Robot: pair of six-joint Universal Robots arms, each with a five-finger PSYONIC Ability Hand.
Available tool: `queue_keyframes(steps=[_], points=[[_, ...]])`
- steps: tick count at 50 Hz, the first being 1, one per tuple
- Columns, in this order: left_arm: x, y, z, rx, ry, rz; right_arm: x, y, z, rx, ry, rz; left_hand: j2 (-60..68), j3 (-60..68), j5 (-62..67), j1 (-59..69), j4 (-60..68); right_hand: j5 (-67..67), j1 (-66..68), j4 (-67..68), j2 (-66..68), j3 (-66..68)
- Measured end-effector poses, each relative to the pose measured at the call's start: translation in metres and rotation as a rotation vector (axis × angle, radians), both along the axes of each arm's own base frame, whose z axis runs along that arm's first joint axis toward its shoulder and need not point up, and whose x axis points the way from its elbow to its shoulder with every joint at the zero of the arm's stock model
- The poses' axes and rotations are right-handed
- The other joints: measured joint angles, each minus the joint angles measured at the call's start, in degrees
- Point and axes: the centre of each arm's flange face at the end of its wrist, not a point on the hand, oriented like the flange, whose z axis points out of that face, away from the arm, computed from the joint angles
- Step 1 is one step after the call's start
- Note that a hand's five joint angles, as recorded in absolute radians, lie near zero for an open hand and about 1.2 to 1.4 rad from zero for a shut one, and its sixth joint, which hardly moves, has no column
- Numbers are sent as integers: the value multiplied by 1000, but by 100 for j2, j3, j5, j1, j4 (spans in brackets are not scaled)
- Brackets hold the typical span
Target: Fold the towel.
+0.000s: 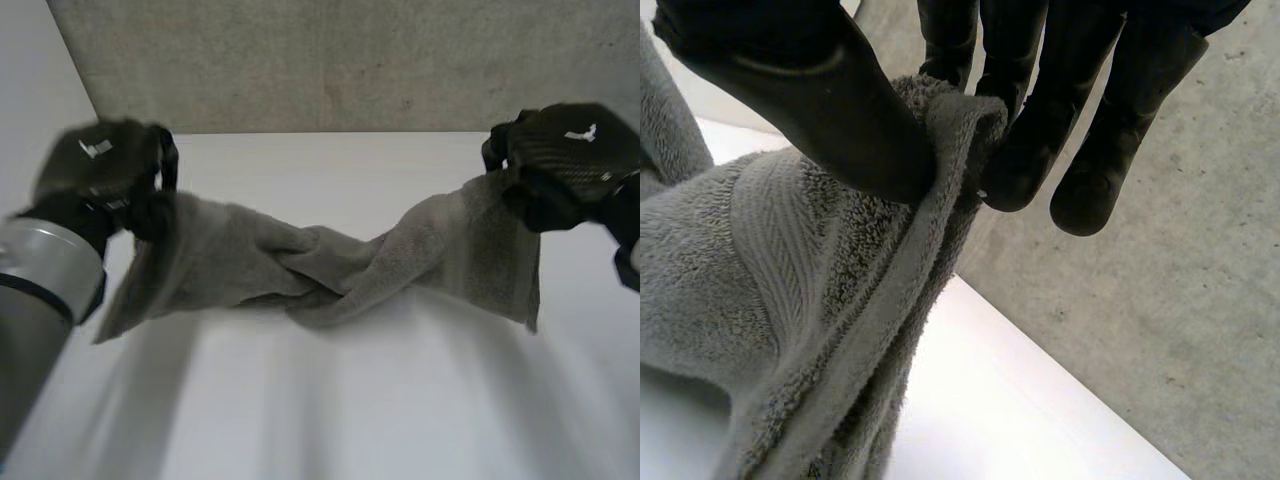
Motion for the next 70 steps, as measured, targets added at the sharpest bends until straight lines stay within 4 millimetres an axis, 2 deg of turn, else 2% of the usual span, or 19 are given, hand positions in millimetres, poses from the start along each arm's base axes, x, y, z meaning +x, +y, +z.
queue_keyframes(steps=[4,7,13,18,21,22,23,24,25,29,31,34,37,41,47,53,57,63,70], points=[[2,4,14,-34,23,-25,-6,-9,10,28,-6,3,13,1,18,0,0,0,0,0,0,0],[2,-4,7,-8,16,-23,-8,-22,7,64,-8,-3,13,4,18,7,0,0,0,0,0,0],[-3,-44,-43,145,-35,16,-2,-64,-25,179,2,-14,13,7,18,8,0,0,15,1,0,0],[-10,-93,-95,267,-80,65,14,-112,-68,260,40,-49,13,12,18,11,0,0,19,1,1,28],[-12,-119,-115,294,-88,92,22,-137,-87,266,62,-90,13,14,18,12,0,0,22,1,1,28],[-12,-129,-121,298,-88,102,25,-148,-94,262,70,-114,-83,-158,-88,-50,-146,-312,-244,-295,-244,-255],[-12,-140,-126,297,-86,114,26,-159,-100,254,78,-143,-387,-646,-357,-172,-595,-1408,-1383,-1357,-1406,-1301],[-12,-146,-128,296,-83,121,27,-163,-103,249,82,-157,-695,-953,-656,-424,-885,-2012,-1854,-1932,-1894,-1887],[-11,-156,-131,290,-77,134,27,-173,-107,237,87,-187,-1403,-1760,-1358,-1139,-1703,-3347,-3156,-3200,-3208,-3168],[-5,-175,-128,268,-46,171,26,-192,-112,203,93,-260,-3779,-4084,-3740,-3589,-4001,-6199,-5890,-5975,-5894,-5929],[-2,-179,-122,257,-26,187,25,-195,-113,196,94,-284,-4623,-5024,-4695,-4477,-4904,-6350,-6168,-6240,-6055,-6236],[4,-177,-108,245,9,210,23,-193,-112,198,95,-304,-6090,-6522,-6232,-5908,-6347,-6350,-6234,-6241,-6055,-6240],[9,-168,-97,246,23,225,20,-185,-107,203,95,-308,-6728,-7180,-6932,-6494,-6976,-6350,-6236,-6241,-6055,-6240],[18,-152,-89,253,24,237,15,-169,-99,199,95,-297,-6829,-7278,-7062,-6564,-7040,-6350,-6238,-6241,-6055,-6240],[36,-118,-90,285,-22,238,10,-128,-94,179,125,-212,-6826,-7272,-7011,-6569,-7040,-6350,-6240,-6241,-6055,-6240],[46,-85,-113,316,-185,146,9,-86,-110,158,214,-74,-6387,-6759,-6418,-6175,-6657,-6160,-6032,-6157,-5939,-6097],[51,-75,-133,303,-297,78,6,-73,-127,158,271,-26,-5632,-5984,-5622,-5369,-5821,-5658,-5638,-5755,-5579,-5677],[60,-70,-158,270,-411,16,1,-67,-153,154,334,-2,-5537,-5869,-5495,-5267,-5727,-5246,-5277,-5323,-5248,-5303],[60,-72,-177,291,-434,-23,-5,-81,-179,163,355,-21,-5538,-5877,-5510,-5276,-5735,-5052,-5079,-5116,-5002,-5092]])
